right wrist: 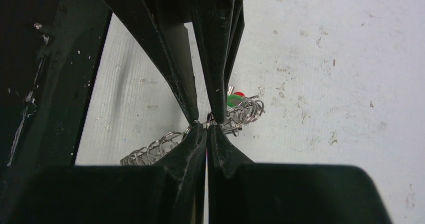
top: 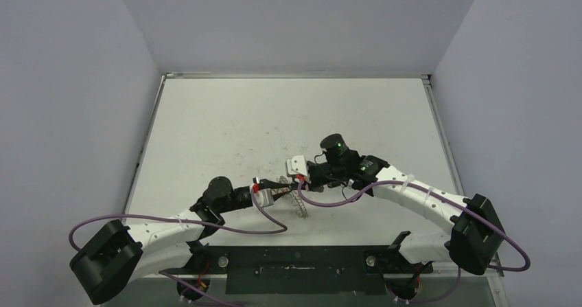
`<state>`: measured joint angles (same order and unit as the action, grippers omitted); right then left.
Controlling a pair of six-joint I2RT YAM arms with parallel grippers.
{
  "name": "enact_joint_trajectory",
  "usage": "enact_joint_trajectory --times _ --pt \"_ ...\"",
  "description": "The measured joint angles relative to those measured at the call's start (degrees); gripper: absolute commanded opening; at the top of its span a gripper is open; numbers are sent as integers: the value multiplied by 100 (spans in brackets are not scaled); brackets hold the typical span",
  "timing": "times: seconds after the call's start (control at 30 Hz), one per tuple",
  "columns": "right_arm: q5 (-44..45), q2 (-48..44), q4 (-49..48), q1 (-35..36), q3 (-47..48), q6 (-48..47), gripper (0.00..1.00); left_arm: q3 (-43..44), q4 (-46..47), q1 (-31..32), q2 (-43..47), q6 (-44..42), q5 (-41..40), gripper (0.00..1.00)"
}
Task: Put the keys on the keyring
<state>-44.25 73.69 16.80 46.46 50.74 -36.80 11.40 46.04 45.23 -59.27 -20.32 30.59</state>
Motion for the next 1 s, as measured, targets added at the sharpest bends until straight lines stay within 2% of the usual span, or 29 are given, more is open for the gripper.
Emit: enact_joint_trajectory --times 0.17,0.33,0.47,0.57,0.7,1.0 --pt "-7 0 -2 -15 -2 4 0 4 90 11 -68 -15 -61 0" --pt "-11 0 -26 -37 -4 2 0 4 79 20 -63 -61 -131 0" --pt "-15 0 -31 -37 -9 7 0 4 0 33 26 -136 -142 21" --pt "-15 0 -33 -35 -9 7 0 4 -114 44 205 -201 -155 29" --pt "-15 0 -48 -35 -9 4 0 4 -299 44 501 -271 -186 32" --pt "-15 -2 -46 -35 -9 4 0 4 -474 44 833 -284 -378 27"
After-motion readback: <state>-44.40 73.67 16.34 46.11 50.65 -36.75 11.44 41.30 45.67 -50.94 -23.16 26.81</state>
